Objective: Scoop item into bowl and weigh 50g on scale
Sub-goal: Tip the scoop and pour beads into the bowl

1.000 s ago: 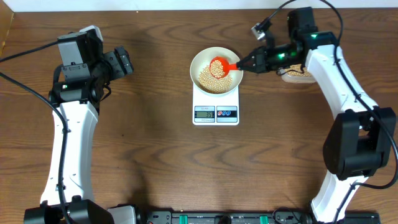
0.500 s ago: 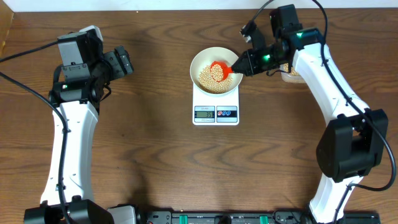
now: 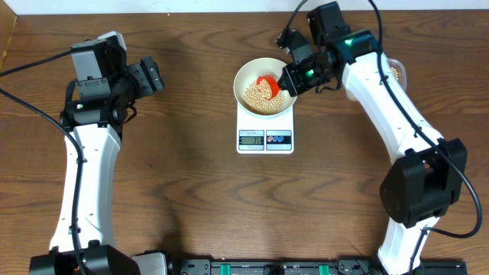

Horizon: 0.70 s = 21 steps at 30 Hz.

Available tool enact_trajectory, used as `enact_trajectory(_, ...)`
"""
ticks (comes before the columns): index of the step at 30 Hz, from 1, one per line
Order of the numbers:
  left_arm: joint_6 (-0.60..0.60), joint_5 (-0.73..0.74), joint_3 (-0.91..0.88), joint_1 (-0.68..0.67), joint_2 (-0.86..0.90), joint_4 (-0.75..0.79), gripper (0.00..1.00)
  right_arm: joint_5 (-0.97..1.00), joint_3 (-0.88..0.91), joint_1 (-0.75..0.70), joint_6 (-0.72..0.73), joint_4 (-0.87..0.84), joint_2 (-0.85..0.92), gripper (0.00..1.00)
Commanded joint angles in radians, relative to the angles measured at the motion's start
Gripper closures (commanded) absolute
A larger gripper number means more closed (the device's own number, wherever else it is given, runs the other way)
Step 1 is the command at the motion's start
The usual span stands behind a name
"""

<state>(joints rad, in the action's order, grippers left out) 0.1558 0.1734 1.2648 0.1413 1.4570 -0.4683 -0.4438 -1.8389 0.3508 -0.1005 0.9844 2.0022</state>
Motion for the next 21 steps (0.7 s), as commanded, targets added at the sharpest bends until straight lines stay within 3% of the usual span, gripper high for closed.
enact_trajectory(1,-0.014,-0.01,0.009,0.002,-0.002,-0.003,0.09,0.027,-0.027,0.011,-0.028,0.004,0.01,0.99)
enact_trajectory(21,-0.013,-0.01,0.009,0.002,-0.002,-0.003,0.09,0.053,-0.027,0.012,-0.045,0.003,0.01,0.99)
